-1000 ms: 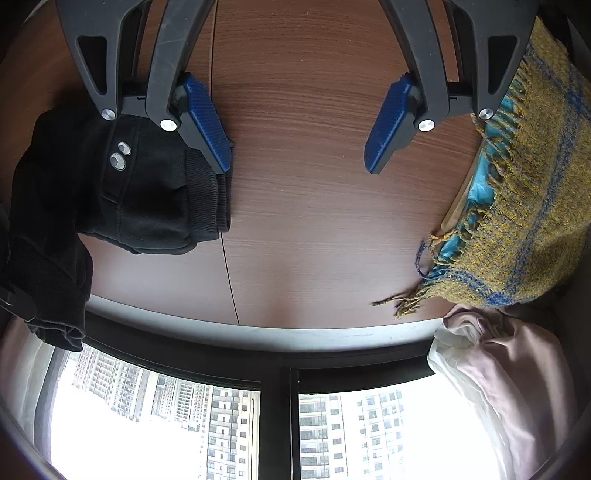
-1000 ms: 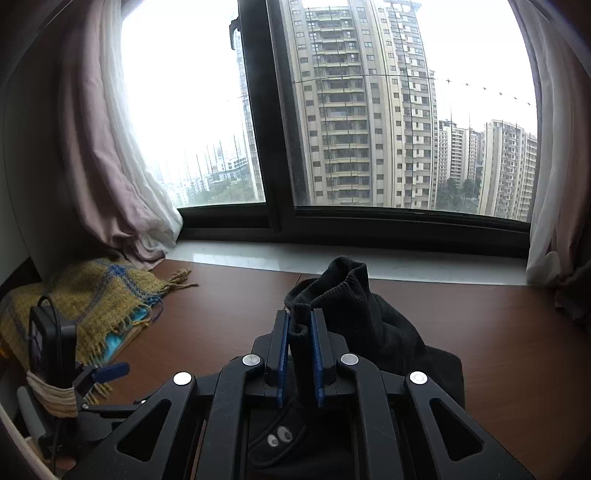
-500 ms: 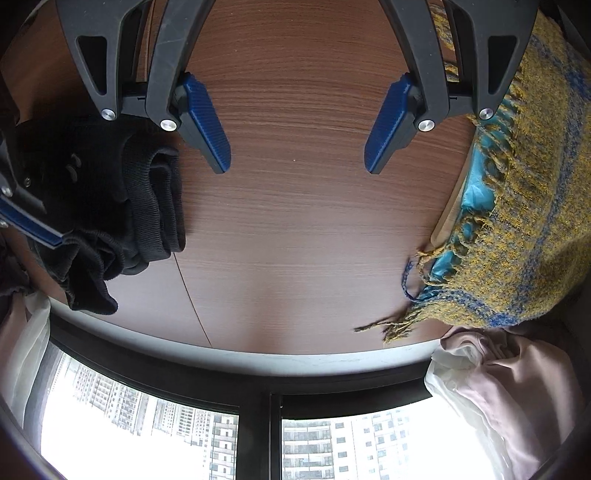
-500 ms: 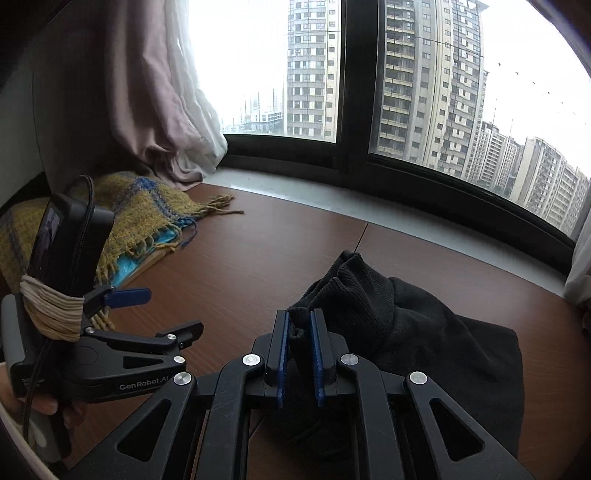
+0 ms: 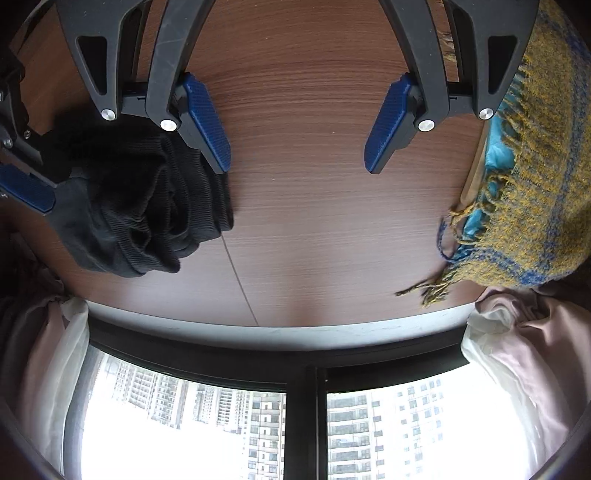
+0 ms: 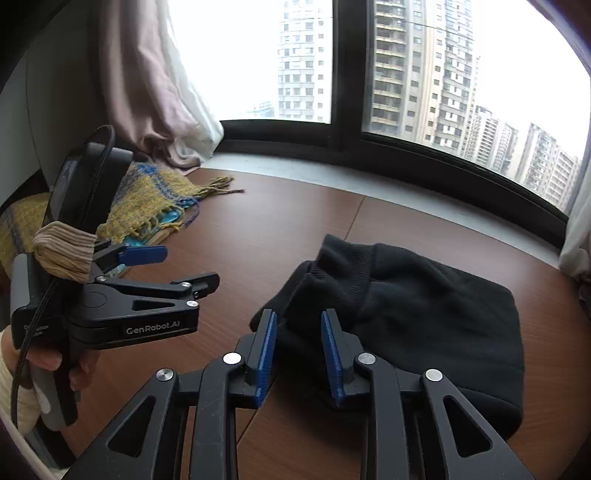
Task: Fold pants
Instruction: 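Lower the folded end onto the bundle and open the right tool, then press the folded sweatpants edge with the left tool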
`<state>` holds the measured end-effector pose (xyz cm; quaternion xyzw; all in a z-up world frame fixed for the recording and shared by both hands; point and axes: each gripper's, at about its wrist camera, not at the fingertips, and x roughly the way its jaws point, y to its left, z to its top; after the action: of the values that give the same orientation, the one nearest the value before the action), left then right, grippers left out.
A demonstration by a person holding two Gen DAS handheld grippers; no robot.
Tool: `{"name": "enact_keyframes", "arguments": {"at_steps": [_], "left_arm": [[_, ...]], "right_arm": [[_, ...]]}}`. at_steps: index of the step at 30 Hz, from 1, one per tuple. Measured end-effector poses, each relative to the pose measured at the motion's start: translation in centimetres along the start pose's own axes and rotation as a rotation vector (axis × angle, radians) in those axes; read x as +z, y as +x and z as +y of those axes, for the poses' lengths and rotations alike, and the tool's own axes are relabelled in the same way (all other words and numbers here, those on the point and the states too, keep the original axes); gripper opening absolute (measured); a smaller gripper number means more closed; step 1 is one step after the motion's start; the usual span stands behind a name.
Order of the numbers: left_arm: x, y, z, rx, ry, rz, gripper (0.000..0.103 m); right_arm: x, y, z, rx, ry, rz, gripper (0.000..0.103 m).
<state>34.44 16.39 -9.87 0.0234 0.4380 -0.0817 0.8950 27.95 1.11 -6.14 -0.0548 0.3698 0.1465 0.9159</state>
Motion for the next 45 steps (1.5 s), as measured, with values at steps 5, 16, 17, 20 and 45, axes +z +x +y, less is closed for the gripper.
{"name": "enact_keyframes", "arguments": {"at_steps": [5,16,17,20,45], "left_arm": [[1.1,-0.7,-3.3,-0.067,0.067,-0.031,0.074],[2.8,0.4,-6.4,-0.228,0.122,-0.031,0.074],[3.0,0.9,-6.5,-0.230,0.120,-0.019,0.074],[3.4,2.4,-6.7,-0.230,0.107,0.022,0.074],[2.2,3.7,-8.3,-0.213,0.163,0.106,0.025]], "right_arm": [[-2.0,-4.2,-6.0,-0.232,0.221,-0.055,0.050],[-8.9,-3.9,-10.8,-0.480,0.387,0.087,0.062],[-9.1,-3.5,-10.7,-0.477,0.384,0.095,0.062],[-9.2,-2.5,-10.4,-0.491,0.359,0.104,0.062],[-10.1,-1.9,-13.6,-0.716,0.278,0.090,0.063]]}}
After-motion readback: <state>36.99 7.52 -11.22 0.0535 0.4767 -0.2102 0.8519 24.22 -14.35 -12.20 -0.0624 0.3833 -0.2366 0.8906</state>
